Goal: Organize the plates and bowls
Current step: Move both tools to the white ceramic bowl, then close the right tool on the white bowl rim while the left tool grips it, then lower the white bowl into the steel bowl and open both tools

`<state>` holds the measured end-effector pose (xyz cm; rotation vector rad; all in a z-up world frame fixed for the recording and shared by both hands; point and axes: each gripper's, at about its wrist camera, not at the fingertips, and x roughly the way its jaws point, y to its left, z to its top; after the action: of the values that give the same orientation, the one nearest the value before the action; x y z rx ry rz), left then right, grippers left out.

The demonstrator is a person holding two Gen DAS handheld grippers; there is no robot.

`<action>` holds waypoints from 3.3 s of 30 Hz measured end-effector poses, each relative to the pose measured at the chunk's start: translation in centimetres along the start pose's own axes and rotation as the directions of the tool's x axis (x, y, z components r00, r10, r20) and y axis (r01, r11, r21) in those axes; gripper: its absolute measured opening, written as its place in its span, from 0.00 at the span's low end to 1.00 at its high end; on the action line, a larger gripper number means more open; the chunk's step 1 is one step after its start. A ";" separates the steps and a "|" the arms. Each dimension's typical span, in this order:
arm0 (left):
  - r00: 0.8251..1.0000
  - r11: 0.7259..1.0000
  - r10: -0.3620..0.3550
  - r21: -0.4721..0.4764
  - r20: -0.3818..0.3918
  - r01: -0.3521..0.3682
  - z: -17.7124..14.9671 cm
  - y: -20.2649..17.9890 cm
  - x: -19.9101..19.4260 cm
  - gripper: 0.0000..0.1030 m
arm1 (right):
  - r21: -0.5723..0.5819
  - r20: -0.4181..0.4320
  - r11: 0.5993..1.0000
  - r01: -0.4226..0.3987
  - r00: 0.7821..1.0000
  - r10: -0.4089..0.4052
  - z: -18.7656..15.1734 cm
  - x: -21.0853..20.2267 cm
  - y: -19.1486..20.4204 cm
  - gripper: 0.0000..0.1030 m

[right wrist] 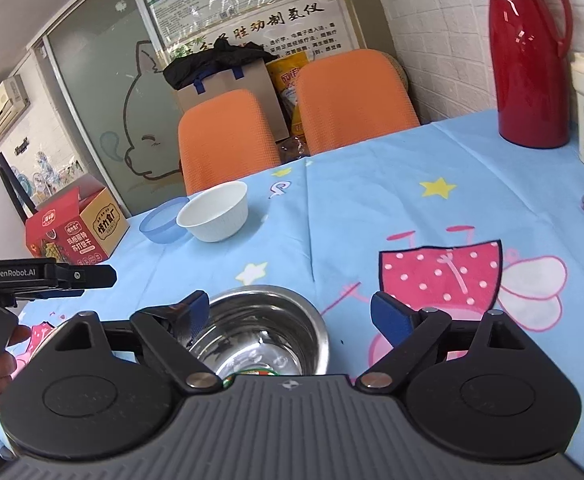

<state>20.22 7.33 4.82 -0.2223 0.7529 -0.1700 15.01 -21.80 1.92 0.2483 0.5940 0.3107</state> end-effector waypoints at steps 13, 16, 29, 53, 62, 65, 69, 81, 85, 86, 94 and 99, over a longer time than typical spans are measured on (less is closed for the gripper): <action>0.998 0.967 0.020 -0.254 -0.056 -0.033 8.0 3.2 7.2 0.93 | -0.209 -0.092 0.977 -0.046 0.995 0.028 8.6 9.0 4.3 1.00; 0.996 0.955 0.049 -0.289 -0.077 -0.069 8.8 3.8 9.5 0.93 | -0.233 -0.138 0.970 -0.072 0.990 0.041 10.2 12.0 4.9 1.00; 0.979 0.818 0.063 -0.552 -0.191 -0.161 9.2 6.6 15.8 0.78 | -0.207 -0.358 0.968 -0.144 0.932 0.062 11.3 23.8 5.2 1.00; 0.990 0.885 0.008 -0.461 -0.138 -0.071 9.1 4.6 14.1 0.18 | -0.324 -0.373 0.917 -0.231 0.922 0.100 11.0 24.8 6.9 0.57; 0.997 0.925 -0.007 -0.380 -0.074 -0.021 8.0 0.7 7.9 0.18 | -0.372 -0.276 0.909 -0.186 0.958 0.083 11.8 19.1 7.8 0.59; 0.998 0.937 -0.019 -0.350 -0.066 -0.005 6.9 -0.8 6.1 0.18 | -0.371 -0.245 0.913 -0.170 0.966 0.081 11.3 16.6 7.6 0.61; 0.996 0.945 -0.050 -0.327 -0.074 0.023 5.3 -2.7 4.6 0.18 | -0.369 -0.221 0.918 -0.143 0.973 0.062 10.3 13.6 7.1 0.62; 0.981 0.961 -0.120 -0.264 -0.151 0.077 -3.5 -7.9 1.5 0.18 | -0.350 -0.203 0.935 -0.051 0.979 -0.022 3.3 5.5 4.7 0.70; 0.976 0.964 -0.128 -0.252 -0.174 0.082 -5.4 -8.4 1.2 0.18 | -0.330 -0.208 0.943 -0.043 0.978 -0.028 1.2 4.3 4.3 0.76; 0.975 0.964 -0.128 -0.254 -0.180 0.080 -5.9 -8.4 1.1 0.18 | -0.324 -0.211 0.945 -0.043 0.977 -0.028 0.7 4.1 4.2 0.77; 0.972 0.966 -0.117 -0.251 -0.201 0.064 -6.6 -8.4 2.0 0.18 | -0.292 -0.231 0.955 -0.058 0.973 -0.011 -1.3 4.3 3.5 0.78; 0.972 0.969 -0.119 -0.236 -0.201 0.070 -6.5 -8.2 2.2 0.19 | -0.278 -0.227 0.958 -0.070 0.974 0.005 -1.5 4.1 3.0 0.76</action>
<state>16.73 -2.00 0.91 -0.4641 0.9779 -0.2013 16.72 -17.39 -0.44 -0.0552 0.7589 0.4605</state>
